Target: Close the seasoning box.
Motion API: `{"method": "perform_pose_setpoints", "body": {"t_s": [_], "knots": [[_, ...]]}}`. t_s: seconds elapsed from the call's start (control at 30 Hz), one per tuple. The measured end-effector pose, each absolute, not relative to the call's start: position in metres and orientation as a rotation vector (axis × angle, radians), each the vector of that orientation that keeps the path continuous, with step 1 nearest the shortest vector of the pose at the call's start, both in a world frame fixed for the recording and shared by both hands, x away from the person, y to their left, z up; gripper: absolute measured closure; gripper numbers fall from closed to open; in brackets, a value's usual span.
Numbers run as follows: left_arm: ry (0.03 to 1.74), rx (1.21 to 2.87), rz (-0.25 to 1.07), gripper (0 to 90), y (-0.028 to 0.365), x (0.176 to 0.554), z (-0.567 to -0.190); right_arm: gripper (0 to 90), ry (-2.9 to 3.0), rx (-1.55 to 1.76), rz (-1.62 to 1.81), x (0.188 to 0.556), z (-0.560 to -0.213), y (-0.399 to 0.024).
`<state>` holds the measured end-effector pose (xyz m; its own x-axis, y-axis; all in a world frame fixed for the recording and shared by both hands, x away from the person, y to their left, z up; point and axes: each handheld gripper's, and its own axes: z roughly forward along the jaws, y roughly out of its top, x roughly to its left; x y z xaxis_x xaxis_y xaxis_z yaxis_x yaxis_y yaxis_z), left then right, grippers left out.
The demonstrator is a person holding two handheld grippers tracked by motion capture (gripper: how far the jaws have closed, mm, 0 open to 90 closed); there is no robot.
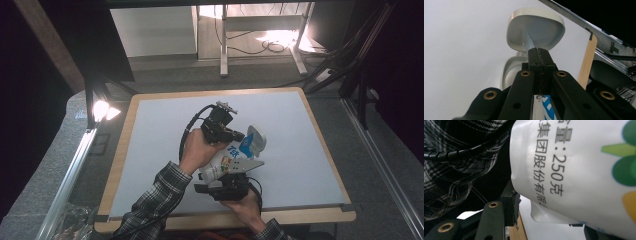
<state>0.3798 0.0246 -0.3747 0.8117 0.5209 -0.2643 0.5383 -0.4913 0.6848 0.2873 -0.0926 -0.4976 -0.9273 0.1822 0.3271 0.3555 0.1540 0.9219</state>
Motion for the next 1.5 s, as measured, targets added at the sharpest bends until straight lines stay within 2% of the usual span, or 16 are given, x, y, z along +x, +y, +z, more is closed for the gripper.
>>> {"method": "perform_pose_setpoints", "body": {"t_s": [1.5], "knots": [[0.766, 2.197, -0.030, 90.0, 0.0204, 0.3801, -0.3731, 52.4, -2.268, -0.536, -1.890, 0.2864, -0.4960, -0.0907]]}}
